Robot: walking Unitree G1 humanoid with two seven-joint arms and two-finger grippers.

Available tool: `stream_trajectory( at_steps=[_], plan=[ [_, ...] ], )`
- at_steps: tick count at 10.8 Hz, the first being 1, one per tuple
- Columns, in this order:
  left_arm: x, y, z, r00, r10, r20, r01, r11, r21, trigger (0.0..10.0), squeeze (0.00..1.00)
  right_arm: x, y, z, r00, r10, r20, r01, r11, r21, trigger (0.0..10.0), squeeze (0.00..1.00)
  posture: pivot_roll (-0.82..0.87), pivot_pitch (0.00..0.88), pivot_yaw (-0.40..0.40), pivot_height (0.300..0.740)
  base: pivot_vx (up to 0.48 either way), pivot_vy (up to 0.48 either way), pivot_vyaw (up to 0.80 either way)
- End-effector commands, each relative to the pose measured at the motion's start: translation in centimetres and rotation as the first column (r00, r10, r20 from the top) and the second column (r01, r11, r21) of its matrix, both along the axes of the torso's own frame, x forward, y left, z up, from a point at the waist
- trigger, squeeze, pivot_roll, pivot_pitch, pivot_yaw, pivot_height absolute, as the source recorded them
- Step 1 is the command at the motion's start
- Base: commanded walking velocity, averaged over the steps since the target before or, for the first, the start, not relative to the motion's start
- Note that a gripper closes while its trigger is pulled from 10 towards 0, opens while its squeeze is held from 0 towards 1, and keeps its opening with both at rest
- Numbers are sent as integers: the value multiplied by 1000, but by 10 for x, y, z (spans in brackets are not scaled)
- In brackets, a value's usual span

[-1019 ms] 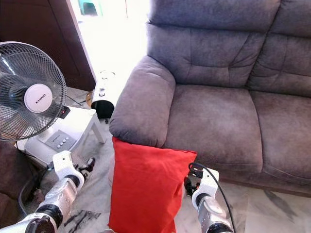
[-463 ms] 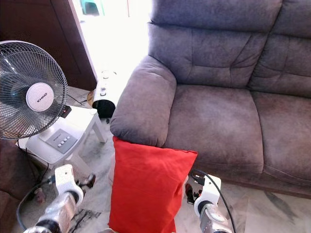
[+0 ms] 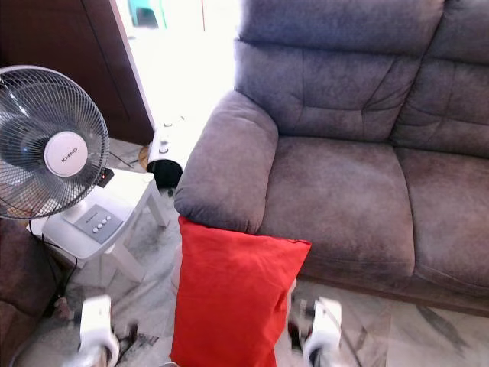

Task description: Move the pillow to the sofa from floor

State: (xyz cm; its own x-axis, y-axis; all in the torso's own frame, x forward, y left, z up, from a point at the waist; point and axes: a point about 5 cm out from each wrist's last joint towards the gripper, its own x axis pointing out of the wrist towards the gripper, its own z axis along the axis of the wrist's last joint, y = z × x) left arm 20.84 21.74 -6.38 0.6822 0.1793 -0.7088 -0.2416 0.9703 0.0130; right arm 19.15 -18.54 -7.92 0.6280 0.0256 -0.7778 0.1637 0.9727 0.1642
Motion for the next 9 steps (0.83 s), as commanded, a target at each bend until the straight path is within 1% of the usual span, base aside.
stream_trajectory(
  at_steps=[1,3,5,9],
  plan=[
    [-13,4,-7,998,15,-55,-15,1000,10,10000,0,-7,1,-4,999,12,-32,-12,1000,-2,10000,0,81,80,-14,703,0,0,0],
    [-17,6,-9,998,17,-64,-16,1000,12,10000,0,-11,0,-5,999,6,-41,-6,1000,-12,10000,0,82,100,-18,703,0,0,0],
    [-18,7,-9,997,17,-72,-16,1000,14,10000,0,-8,1,-4,999,11,-40,-12,1000,-23,10000,0,81,111,-16,703,0,0,0],
    [-19,9,-9,997,24,-80,-23,1000,8,10000,0,-7,2,-4,999,15,-45,-16,999,-31,10000,0,82,126,-17,703,0,0,0]
  ],
)
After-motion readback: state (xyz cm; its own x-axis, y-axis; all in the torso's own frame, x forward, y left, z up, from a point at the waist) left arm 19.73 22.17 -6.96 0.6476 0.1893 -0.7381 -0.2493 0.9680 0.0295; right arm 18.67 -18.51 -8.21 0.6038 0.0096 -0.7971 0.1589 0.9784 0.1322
